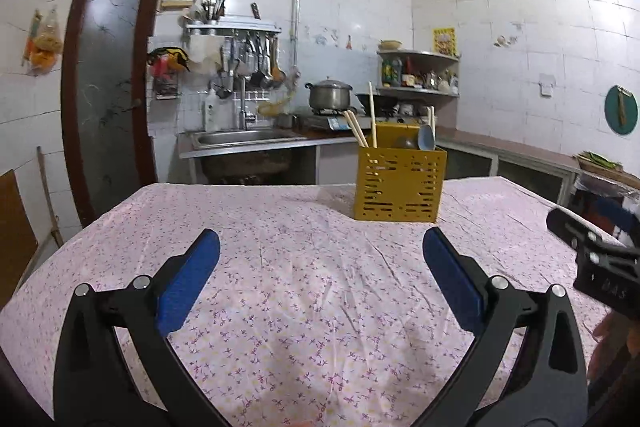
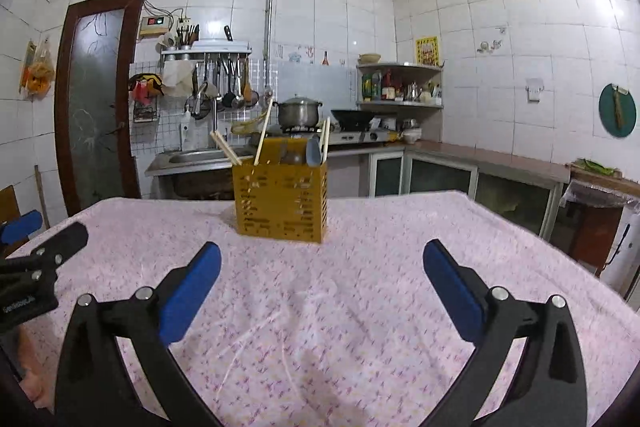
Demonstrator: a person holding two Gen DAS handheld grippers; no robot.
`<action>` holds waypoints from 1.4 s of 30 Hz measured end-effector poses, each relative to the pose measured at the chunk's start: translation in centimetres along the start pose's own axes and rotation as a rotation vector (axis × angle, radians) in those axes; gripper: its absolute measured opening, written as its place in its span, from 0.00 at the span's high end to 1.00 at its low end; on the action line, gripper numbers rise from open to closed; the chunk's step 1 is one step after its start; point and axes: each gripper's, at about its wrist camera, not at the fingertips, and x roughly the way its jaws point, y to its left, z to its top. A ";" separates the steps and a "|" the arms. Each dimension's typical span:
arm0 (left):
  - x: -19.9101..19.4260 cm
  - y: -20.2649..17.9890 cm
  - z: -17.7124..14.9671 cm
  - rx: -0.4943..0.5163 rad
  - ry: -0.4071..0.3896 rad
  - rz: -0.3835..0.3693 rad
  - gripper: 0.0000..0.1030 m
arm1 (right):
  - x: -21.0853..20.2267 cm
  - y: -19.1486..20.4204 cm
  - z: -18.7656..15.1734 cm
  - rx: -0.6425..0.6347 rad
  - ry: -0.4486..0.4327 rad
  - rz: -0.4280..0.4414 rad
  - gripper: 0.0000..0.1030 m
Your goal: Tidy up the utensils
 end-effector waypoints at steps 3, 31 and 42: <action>0.3 0.2 -0.7 -0.004 -0.009 0.012 0.05 | -0.4 -0.1 -0.9 0.019 -0.005 0.009 0.04; 1.3 0.0 -1.2 0.000 0.023 -0.015 0.05 | -1.1 1.1 -1.1 -0.031 -0.037 -0.004 0.04; 1.5 -0.2 -1.3 0.001 0.034 -0.017 0.05 | -1.2 1.3 -1.0 -0.037 -0.043 -0.009 0.04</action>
